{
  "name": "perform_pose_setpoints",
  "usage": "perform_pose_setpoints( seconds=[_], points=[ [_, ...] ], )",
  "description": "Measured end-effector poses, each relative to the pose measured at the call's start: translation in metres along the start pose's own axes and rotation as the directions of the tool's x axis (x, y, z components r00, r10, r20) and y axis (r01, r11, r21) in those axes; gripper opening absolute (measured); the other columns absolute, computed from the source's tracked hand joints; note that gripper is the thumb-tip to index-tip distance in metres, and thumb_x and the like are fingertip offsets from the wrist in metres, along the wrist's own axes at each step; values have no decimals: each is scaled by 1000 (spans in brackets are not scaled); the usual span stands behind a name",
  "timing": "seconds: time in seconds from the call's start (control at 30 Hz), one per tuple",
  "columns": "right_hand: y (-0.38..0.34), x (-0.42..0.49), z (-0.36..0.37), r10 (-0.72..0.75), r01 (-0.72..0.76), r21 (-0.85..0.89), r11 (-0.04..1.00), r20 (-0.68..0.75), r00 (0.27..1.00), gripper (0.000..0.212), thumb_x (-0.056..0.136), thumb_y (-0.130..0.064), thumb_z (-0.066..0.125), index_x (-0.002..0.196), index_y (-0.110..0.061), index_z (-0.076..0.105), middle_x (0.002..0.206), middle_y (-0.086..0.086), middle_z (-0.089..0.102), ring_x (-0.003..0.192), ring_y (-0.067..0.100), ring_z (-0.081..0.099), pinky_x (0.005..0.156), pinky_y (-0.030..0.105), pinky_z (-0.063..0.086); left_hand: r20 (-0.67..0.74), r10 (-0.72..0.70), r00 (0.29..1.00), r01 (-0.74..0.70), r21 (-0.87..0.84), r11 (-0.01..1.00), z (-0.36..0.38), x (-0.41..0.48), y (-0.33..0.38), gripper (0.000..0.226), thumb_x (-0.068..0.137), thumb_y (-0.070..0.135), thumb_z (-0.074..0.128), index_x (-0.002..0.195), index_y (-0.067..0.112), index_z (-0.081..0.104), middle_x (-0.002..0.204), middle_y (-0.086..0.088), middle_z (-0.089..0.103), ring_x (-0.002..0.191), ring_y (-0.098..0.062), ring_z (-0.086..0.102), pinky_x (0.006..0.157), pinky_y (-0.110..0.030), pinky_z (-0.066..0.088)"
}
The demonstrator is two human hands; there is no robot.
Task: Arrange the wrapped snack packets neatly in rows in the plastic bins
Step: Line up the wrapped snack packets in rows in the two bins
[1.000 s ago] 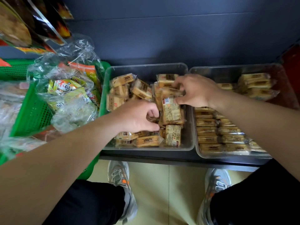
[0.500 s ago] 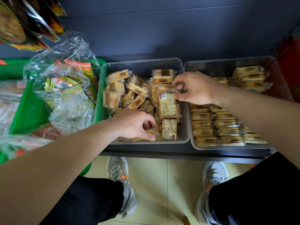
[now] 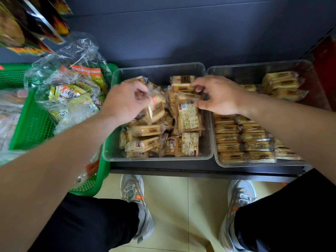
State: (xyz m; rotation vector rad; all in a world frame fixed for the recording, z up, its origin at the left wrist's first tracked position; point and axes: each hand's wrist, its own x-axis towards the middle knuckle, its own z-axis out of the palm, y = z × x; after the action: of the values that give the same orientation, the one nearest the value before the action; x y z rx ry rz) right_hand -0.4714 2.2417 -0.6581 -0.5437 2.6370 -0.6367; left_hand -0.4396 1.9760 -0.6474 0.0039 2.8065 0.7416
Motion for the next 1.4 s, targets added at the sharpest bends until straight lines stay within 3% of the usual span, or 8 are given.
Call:
perform_pose_setpoints(
  seconds=[0.23,0.37,0.47,0.6,0.87,1.03,1.17,1.4],
  points=[
    [-6,-1,17,-14,51,-192,980,188,982,94,75,-65,74,154,-45,27,164,-3,21,151,28,16,120,55,17,-154,19,988,3,141,990,3,-2,4,28,94,36,68,120,27,64,125,4,61,102,-15,64,93,-38,54],
    [-4,2,40,-20,99,-392,914,200,980,109,71,-77,68,158,-43,12,163,1,16,148,32,16,121,54,11,293,161,942,-218,173,961,31,-24,20,24,97,32,65,120,28,66,120,16,64,77,17,57,78,-11,48],
    [-2,14,38,-68,103,-415,904,98,993,104,76,-73,66,158,-40,12,157,5,31,143,31,30,118,51,20,455,110,884,-243,244,939,52,-29,9,43,94,42,67,135,33,59,139,11,57,113,-1,58,92,-20,42],
    [9,37,21,-94,65,-411,909,-51,994,99,81,-60,73,158,-34,16,150,8,40,138,31,36,116,49,27,410,99,907,-198,208,958,64,-17,3,43,87,48,74,128,41,63,129,16,61,116,-12,55,93,-31,45],
    [13,48,16,-41,56,-404,913,45,998,106,82,-67,67,162,-33,6,160,8,22,146,33,18,119,52,19,397,175,901,-330,367,870,85,-11,9,27,88,54,69,113,43,68,120,13,66,113,-14,50,97,-35,43],
    [12,43,14,-39,57,-411,910,52,998,103,85,-64,66,161,-35,4,160,8,22,146,33,18,119,52,19,343,101,934,-177,199,964,53,-6,11,6,99,32,60,101,33,65,103,13,68,57,8,58,49,-11,42],
    [13,41,12,-50,57,-401,914,29,998,102,84,-62,69,161,-30,9,159,8,24,145,32,21,118,51,21,252,21,967,-28,25,999,5,-3,-9,10,99,20,61,95,28,65,101,13,72,90,-1,65,72,-15,41],
    [6,39,12,-34,39,-394,918,22,999,102,84,-58,72,160,-26,14,156,8,27,143,31,23,118,50,24,242,-53,969,75,-85,994,-11,-6,-26,12,96,19,67,92,30,70,93,18,76,73,-1,70,79,-28,49]
  ],
)
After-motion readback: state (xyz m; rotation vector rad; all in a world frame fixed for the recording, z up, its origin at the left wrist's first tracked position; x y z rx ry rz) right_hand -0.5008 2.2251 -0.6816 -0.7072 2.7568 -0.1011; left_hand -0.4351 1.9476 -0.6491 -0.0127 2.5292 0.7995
